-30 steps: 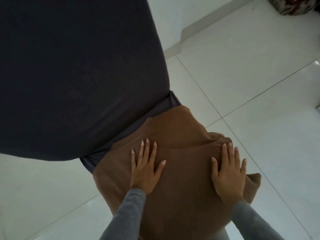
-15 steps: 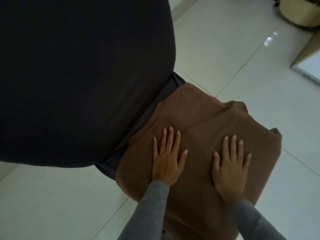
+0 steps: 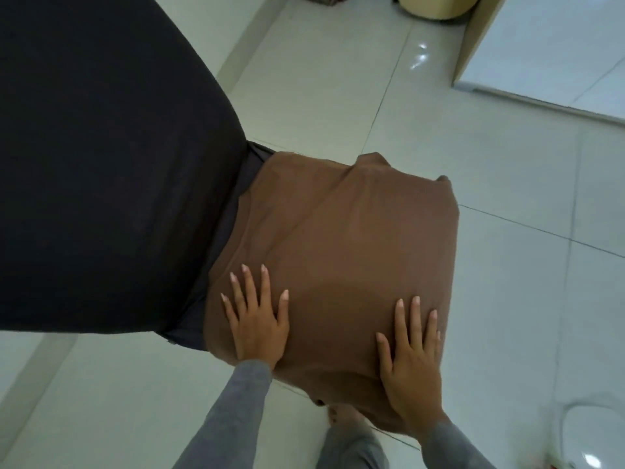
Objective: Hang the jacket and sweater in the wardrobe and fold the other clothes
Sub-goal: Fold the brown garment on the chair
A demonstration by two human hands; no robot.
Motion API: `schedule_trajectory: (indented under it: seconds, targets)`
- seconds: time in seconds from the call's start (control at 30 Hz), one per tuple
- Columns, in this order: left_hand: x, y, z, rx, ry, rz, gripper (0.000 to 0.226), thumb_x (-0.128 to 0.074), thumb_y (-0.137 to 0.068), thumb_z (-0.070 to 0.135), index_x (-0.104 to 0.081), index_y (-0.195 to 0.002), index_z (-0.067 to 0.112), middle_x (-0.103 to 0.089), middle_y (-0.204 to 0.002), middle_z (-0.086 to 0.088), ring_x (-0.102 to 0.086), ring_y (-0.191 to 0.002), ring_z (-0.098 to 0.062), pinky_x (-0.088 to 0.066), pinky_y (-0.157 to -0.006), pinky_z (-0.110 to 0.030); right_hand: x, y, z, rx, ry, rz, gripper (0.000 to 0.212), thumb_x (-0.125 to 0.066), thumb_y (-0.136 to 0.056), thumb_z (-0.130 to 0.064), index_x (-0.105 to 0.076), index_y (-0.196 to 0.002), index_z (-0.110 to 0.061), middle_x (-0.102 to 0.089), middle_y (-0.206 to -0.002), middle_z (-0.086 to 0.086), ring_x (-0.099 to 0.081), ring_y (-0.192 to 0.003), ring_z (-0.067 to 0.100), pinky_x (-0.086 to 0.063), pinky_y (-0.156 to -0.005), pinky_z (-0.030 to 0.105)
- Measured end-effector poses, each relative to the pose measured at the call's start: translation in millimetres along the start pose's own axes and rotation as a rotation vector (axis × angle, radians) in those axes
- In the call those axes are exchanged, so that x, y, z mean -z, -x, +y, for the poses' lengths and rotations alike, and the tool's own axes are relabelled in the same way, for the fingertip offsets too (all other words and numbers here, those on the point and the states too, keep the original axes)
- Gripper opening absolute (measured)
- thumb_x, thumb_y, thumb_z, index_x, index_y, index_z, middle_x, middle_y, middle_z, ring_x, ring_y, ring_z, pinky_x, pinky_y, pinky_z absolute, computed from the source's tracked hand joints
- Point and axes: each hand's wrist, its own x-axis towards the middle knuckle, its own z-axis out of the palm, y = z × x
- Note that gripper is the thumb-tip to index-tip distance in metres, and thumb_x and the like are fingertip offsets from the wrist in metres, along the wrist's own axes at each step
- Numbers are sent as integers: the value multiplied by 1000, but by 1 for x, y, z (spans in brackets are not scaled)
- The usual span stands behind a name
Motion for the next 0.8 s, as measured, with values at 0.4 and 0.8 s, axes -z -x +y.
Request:
schedule_trajectory:
  seconds: [0.4,0.8]
  targets:
    - [23,81,-20,483,852,97,85,-70,-83,28,-18,-146,5,-23,-147,-18,-34,-131,-33,-35,-107,-38,-13,94,11,-307,-526,41,55,-37,-101,-24,-14,-150,-19,-9,-159,5,-8,-147,21,-12,-119,37]
    - [20,74,-53,600,1235,-175,79,-81,-71,26,-29,-128,13,-48,-120,-1,-52,-106,-15,-38,-90,-21,-30,92,-12,-999,-1495,105,56,-26,-99,-52,-29,-144,-20,-47,-133,5,-48,-124,29,-39,-103,41]
